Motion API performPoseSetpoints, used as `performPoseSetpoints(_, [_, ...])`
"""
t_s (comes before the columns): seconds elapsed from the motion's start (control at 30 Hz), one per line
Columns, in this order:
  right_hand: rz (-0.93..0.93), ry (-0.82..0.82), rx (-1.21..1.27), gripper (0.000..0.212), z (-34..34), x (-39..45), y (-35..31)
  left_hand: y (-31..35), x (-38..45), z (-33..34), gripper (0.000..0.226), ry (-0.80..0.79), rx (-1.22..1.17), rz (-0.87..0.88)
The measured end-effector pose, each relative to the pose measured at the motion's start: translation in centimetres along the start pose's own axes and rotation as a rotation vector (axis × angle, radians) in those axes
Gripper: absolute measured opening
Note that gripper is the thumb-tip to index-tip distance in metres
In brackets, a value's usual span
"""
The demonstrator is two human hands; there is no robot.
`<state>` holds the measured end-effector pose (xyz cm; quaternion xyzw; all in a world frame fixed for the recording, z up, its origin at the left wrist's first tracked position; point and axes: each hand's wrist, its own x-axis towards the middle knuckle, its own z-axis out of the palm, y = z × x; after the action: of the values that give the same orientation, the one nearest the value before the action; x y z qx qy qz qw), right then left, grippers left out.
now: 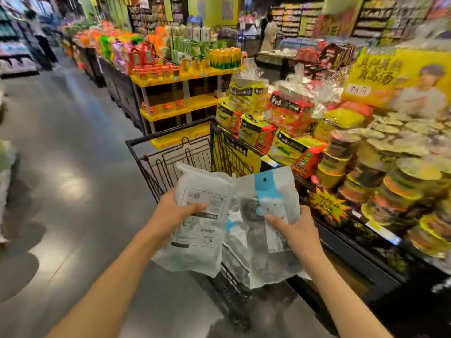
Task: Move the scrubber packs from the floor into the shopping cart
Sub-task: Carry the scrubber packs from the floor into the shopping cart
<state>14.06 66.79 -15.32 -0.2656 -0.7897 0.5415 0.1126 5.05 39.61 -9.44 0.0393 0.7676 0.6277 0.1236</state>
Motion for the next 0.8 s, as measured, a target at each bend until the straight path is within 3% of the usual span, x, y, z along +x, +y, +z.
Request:
performPoseSetpoints(0.23, [0.110,0.048,-0.076,0.075,3.4,6.8,0.2,-1.6,12.5,-0.7,0.041,-0.145,0.108,-0.065])
performPoseSetpoints(0.4, [0.210,0.093,-0.171,0.066,7.3,11.1,0.7,-3.6,22.9,-1.5,0.042,-0.306,0.196,-0.085])
performPoseSetpoints(0.53, [0.334,0.004,-0.284,0.060,9.8,14.0,1.3,-5.5,30.6,-2.0,0.043,-0.439,0.300,-0.082])
performPoseSetpoints(0.6, [0.376,-0.113,-0.364,0.069,10.8,15.9,2.1,-6.8,34.0,-1.9,0.052,-0.511,0.371,-0.070])
performPoseSetpoints(0.7, [0.427,-0.215,-0.533,0.108,12.3,18.7,4.0,-8.8,38.5,-1.3,0.055,-0.613,0.505,-0.059])
performPoseSetpoints(0.8, [0.441,-0.319,-0.711,0.109,14.2,21.0,7.1,-10.7,42.1,0.2,0.059,-0.752,0.640,-0.017])
